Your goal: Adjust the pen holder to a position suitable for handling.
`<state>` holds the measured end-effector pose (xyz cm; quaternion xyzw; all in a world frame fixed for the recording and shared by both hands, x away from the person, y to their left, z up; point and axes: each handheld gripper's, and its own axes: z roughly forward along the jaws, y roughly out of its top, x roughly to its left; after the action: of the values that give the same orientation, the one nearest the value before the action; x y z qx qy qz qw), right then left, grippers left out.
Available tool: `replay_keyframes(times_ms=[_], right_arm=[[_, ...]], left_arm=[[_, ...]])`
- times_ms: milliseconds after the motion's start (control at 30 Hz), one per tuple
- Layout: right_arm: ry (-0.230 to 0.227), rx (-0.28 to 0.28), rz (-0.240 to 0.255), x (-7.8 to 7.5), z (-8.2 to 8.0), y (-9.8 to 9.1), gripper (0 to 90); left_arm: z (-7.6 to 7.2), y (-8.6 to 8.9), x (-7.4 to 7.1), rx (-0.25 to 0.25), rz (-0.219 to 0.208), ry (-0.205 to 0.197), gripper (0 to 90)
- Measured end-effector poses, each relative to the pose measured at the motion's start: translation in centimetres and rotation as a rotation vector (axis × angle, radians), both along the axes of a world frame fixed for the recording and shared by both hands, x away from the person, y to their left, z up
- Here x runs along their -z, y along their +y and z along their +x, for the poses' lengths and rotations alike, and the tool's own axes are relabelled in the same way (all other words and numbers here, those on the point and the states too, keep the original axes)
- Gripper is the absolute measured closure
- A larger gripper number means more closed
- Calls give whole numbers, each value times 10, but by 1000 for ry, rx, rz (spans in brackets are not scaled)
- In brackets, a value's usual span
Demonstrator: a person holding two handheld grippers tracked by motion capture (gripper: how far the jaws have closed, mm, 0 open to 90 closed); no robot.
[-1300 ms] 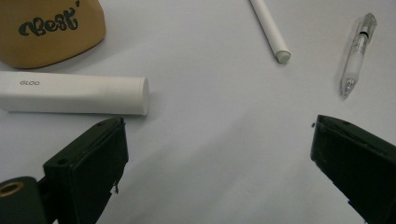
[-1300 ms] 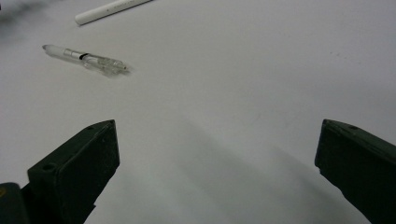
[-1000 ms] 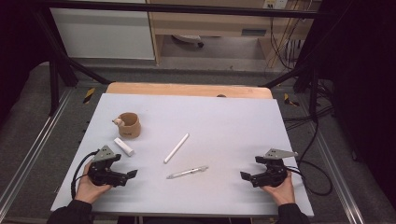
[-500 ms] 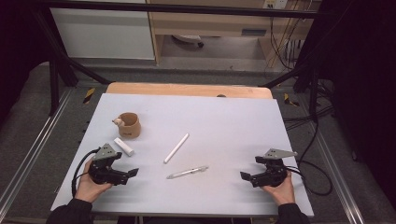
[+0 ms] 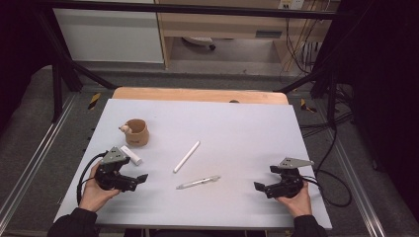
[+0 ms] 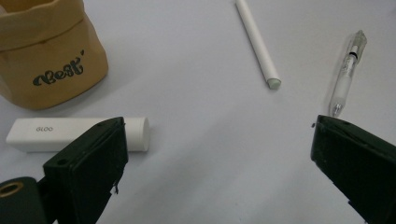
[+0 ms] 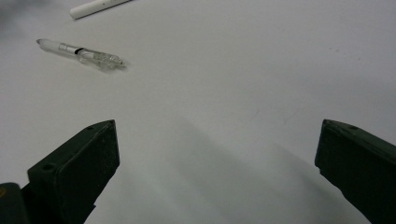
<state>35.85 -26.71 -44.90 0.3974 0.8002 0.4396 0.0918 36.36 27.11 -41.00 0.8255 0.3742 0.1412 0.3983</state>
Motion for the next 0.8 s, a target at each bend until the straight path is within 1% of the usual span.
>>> replay_keyframes(times_ms=[300, 400, 567, 633, 733, 800], right_arm=[[0, 0, -1, 0, 0, 0, 6], [-1, 1, -2, 0, 0, 0, 6], [0, 0, -4, 0, 0, 0, 6], [-4, -1, -4, -1, 0, -1, 6], [0, -1, -4, 0, 0, 0, 6], [4, -2, -5, 0, 0, 0, 6]], left_arm=[[10, -4, -12, 3, 22, -14, 39], [14, -6, -15, 2, 19, -17, 39], [21, -9, -18, -2, 29, -19, 39], [24, -9, -20, -6, 21, -19, 38], [28, -9, -23, -11, 23, -22, 39], [31, -10, -26, -13, 32, -25, 39]])
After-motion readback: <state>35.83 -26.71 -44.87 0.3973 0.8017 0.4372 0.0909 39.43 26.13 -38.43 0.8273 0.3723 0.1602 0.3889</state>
